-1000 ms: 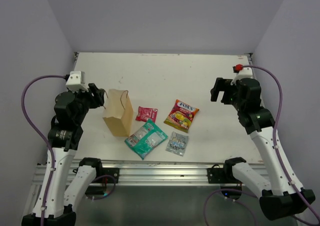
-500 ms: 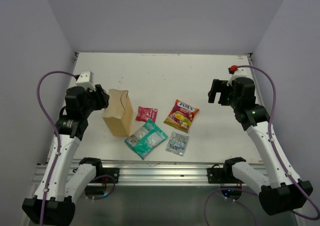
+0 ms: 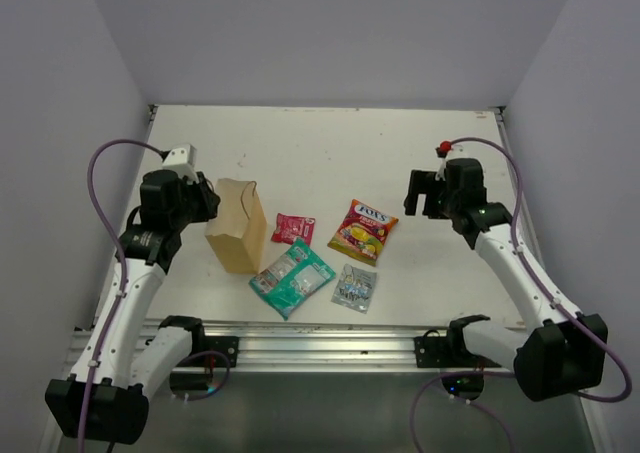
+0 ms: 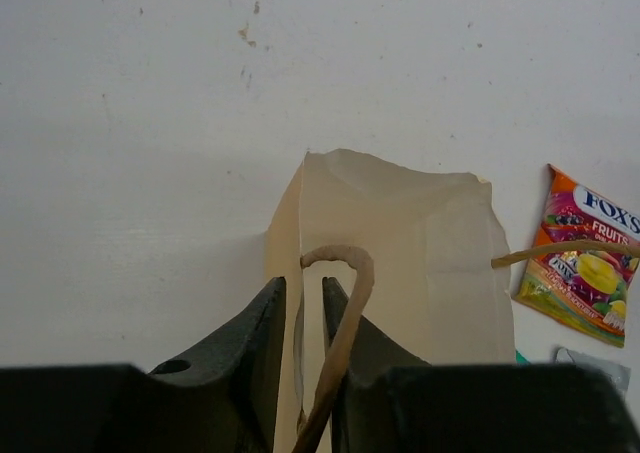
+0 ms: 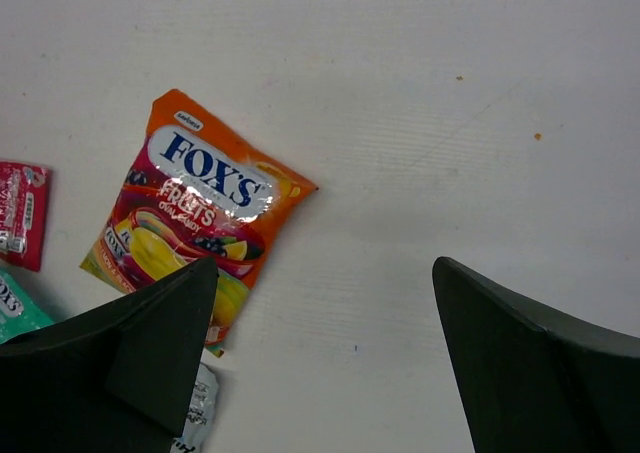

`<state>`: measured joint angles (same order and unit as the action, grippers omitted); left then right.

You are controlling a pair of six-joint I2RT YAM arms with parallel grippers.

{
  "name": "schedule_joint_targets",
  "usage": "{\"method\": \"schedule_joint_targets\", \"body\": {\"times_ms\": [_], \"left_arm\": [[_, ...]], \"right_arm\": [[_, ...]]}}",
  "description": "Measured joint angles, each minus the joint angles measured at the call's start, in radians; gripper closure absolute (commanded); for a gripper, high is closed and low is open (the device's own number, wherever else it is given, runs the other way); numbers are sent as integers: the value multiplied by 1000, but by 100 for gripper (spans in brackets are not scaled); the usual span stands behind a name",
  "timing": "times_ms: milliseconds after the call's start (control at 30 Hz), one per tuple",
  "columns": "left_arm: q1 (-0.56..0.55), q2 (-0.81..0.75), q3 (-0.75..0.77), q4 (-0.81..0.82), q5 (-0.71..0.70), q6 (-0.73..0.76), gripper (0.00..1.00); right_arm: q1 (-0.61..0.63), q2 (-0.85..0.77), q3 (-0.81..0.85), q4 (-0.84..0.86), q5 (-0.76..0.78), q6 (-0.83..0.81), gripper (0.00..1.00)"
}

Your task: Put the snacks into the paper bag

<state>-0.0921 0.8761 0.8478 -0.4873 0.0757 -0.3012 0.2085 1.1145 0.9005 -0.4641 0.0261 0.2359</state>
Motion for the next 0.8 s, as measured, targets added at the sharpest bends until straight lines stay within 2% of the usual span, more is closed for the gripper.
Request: {"method": "schedule_joint_targets", "body": {"times_ms": [100, 133, 233, 767, 800], "left_arm": [[-7, 13, -4, 0, 1, -1, 84], [-9, 19, -5, 0, 1, -3, 91], [-16, 31, -10, 0, 1, -3, 100], [-36, 35, -11, 7, -2, -3, 100], [-38, 34, -11, 7, -3, -3, 100]], "right_arm": [[10, 66, -16, 36, 0, 12, 10], [15, 93, -21, 49, 0, 16, 10], [27, 180, -26, 83, -3, 31, 12], [146, 488, -27, 227, -20, 93, 20], [147, 494, -27, 233, -21, 97, 24]]}}
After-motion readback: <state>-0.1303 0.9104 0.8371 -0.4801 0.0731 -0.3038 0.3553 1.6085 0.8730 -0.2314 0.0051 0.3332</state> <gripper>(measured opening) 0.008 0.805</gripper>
